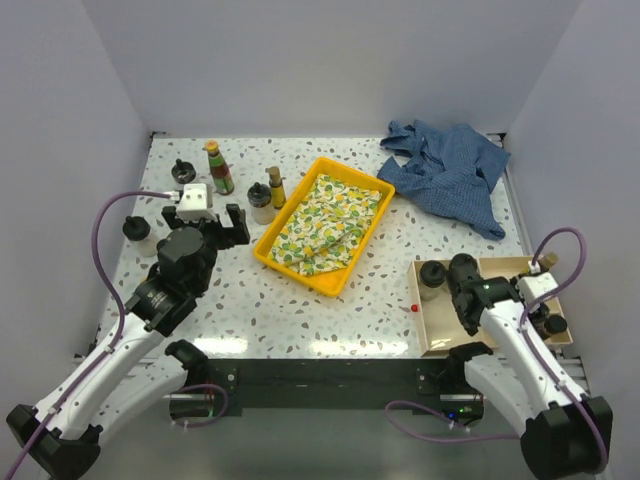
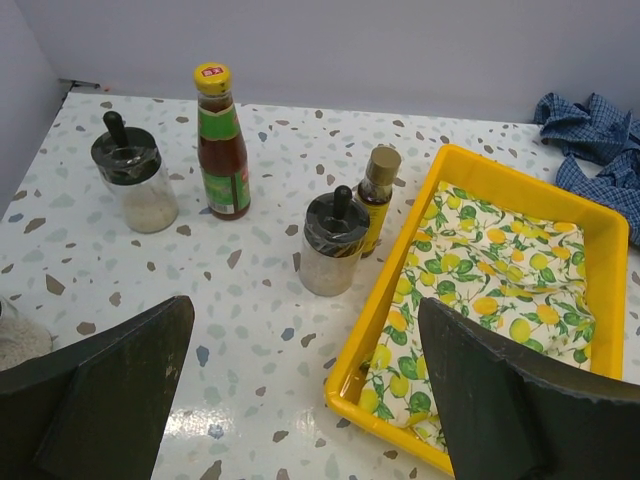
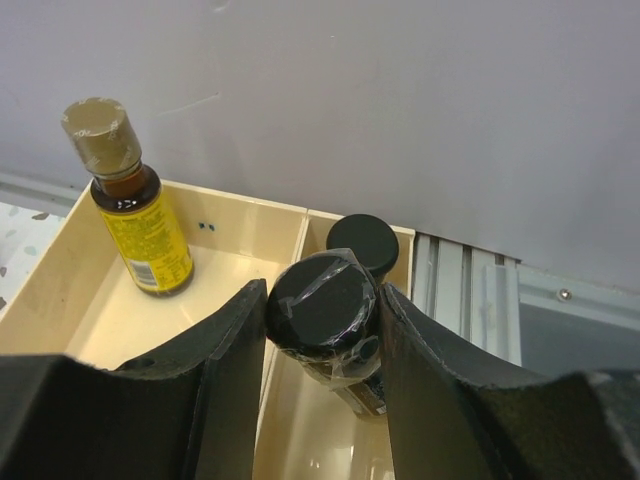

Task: Organize the condiment bottles
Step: Place the bottle in the storage box.

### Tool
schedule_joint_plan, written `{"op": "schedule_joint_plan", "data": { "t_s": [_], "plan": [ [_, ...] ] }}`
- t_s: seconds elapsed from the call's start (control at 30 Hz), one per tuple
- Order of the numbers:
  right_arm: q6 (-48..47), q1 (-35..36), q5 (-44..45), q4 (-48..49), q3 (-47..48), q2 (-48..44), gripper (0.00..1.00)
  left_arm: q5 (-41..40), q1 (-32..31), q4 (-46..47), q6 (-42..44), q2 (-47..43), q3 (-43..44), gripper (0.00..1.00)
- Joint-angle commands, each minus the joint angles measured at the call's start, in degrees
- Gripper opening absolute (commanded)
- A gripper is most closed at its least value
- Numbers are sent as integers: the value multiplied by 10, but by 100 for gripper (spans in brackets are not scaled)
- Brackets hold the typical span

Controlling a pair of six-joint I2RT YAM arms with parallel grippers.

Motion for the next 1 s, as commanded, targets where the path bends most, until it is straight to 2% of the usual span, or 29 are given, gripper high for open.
{"op": "schedule_joint_plan", "data": {
  "t_s": [0.0,0.07,0.17,0.23,0.3,0.47,0.6,0.67,0.9,0.97],
  "plan": [
    [233,-4,197,-64,-12,79,13,-15,-4,28,5,0,-1,100],
    [311,-5,196,-98,-19,102,15,-15,-4,28,6,2,-1,100],
    [372,-6,197,-124,-25,133,20,-17,-4,29,6,3,-1,100],
    [383,-6,196,-134,-25,141,28,-18,-3,28,6,5,-1,100],
    [379,-5,196,-133,-20,137,39,-19,-4,28,6,5,-1,100],
    [297,-7,197,-96,-4,123,45,-22,-4,28,7,4,0,100],
    [293,-13,197,-62,-22,105,51,-22,-5,28,7,2,-1,100],
    [278,-14,198,-52,-22,101,59,-23,-5,28,8,1,-1,100],
    [281,-17,197,-76,-8,112,72,-22,-6,27,7,-2,0,100],
    [286,-16,197,-89,2,111,72,-23,-6,27,7,-4,-1,100]
  ]
}}
